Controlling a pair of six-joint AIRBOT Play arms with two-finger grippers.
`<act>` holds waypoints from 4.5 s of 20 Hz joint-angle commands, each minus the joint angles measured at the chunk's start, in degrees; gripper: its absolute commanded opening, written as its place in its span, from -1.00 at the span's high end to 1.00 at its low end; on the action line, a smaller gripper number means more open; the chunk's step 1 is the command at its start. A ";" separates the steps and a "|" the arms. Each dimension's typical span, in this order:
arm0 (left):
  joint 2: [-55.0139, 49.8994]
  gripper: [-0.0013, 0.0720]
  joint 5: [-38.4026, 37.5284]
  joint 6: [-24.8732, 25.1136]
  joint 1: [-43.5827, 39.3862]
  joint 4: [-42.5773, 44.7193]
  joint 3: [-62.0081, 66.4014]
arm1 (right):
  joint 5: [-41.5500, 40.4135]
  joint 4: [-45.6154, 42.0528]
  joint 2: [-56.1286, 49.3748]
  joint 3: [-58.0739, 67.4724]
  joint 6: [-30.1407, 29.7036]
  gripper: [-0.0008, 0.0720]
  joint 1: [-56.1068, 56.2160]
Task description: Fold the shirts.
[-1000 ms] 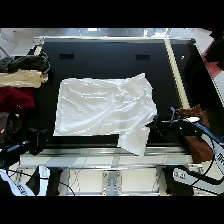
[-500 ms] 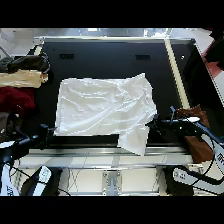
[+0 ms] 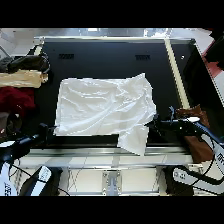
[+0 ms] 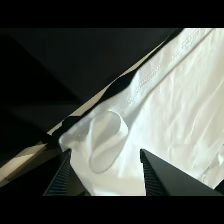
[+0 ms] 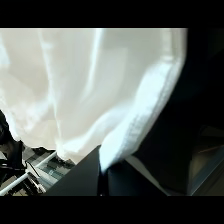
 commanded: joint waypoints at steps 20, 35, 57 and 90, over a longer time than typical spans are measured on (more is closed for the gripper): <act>-7.63 -0.12 4.61 -0.76 -1.46 0.55 0.00 | -1.20 7.17 -0.02 0.07 -1.55 0.93 0.04; 6.05 0.93 3.45 13.64 -4.00 -19.39 15.80 | -2.12 6.36 17.49 1.22 -2.05 0.93 -0.13; -10.71 0.93 -24.87 1.38 -14.45 4.13 87.08 | 10.73 -16.00 8.59 80.00 10.05 0.94 -0.02; -45.20 0.93 3.45 -11.02 -46.86 56.33 70.86 | 7.32 -49.66 -33.77 78.79 12.81 0.94 18.80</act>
